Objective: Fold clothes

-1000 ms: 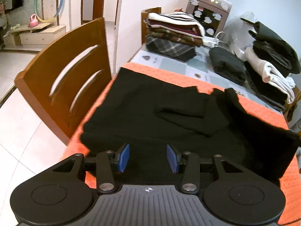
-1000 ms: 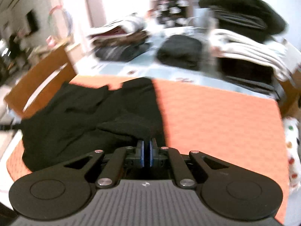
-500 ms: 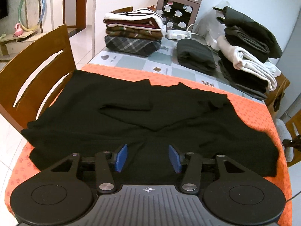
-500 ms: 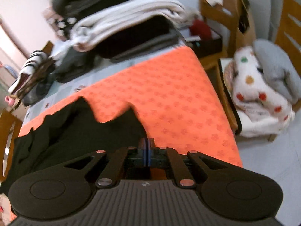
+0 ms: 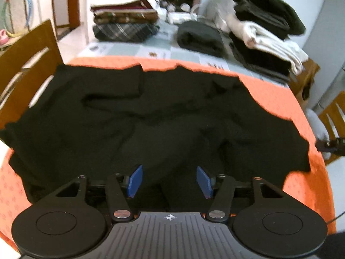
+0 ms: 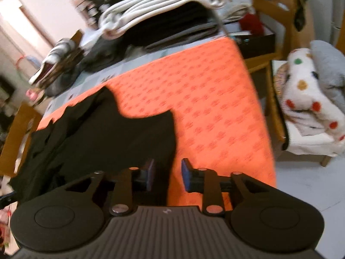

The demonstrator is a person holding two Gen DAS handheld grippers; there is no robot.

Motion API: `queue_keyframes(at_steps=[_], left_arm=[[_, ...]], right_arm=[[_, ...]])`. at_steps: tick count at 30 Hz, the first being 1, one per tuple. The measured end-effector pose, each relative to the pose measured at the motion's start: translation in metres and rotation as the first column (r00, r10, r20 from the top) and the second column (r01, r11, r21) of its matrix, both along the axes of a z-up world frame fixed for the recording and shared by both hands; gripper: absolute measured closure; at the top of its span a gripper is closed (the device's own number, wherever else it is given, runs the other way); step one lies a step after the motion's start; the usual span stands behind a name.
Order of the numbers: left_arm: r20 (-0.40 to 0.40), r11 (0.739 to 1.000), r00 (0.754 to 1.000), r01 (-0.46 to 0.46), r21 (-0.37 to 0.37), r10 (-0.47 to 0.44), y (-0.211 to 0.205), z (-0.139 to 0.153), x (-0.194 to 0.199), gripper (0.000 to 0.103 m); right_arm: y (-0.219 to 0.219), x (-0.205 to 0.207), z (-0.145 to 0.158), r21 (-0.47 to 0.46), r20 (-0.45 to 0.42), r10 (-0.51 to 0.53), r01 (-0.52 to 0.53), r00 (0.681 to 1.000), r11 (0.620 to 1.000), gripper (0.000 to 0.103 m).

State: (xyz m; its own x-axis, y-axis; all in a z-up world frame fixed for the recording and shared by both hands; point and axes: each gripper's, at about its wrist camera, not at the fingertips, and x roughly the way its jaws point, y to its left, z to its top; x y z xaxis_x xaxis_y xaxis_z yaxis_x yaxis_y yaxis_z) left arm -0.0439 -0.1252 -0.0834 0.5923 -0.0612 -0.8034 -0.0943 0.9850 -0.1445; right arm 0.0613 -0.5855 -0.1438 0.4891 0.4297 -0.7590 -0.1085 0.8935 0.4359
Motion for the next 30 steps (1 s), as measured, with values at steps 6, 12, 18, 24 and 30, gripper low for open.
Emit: queue_keyframes(at_steps=[6,12,18,24,30], left_arm=[[-0.058,0.996,0.994,0.091,0.017,-0.09,-0.021,-0.025,-0.022,0.042],[-0.053,0.994,0.994,0.097,0.06,-0.094,-0.032,-0.044,-0.025,0.042],[-0.038,0.991,0.994,0.108,0.081,-0.105,-0.037,-0.056,-0.017,0.052],[-0.004,0.993,0.996,0.093,0.078,-0.093,-0.033,-0.054,-0.022,0.092],[0.019,0.997,0.997,0.069,0.042,-0.07,-0.027,-0.041,-0.028,0.095]], right_arm=[[0.026,-0.022,-0.008,-0.039,0.001,0.102,-0.102,0.995,0.994,0.065],[0.036,-0.03,-0.013,-0.084,0.018,0.132,-0.13,0.991,0.988,0.065],[0.043,-0.028,-0.017,-0.113,0.043,0.144,-0.138,0.989,0.984,0.064],[0.051,-0.028,-0.023,-0.142,0.054,0.157,-0.148,0.986,0.979,0.074],[0.042,-0.033,-0.016,-0.125,0.068,0.125,-0.115,0.99,0.985,0.096]])
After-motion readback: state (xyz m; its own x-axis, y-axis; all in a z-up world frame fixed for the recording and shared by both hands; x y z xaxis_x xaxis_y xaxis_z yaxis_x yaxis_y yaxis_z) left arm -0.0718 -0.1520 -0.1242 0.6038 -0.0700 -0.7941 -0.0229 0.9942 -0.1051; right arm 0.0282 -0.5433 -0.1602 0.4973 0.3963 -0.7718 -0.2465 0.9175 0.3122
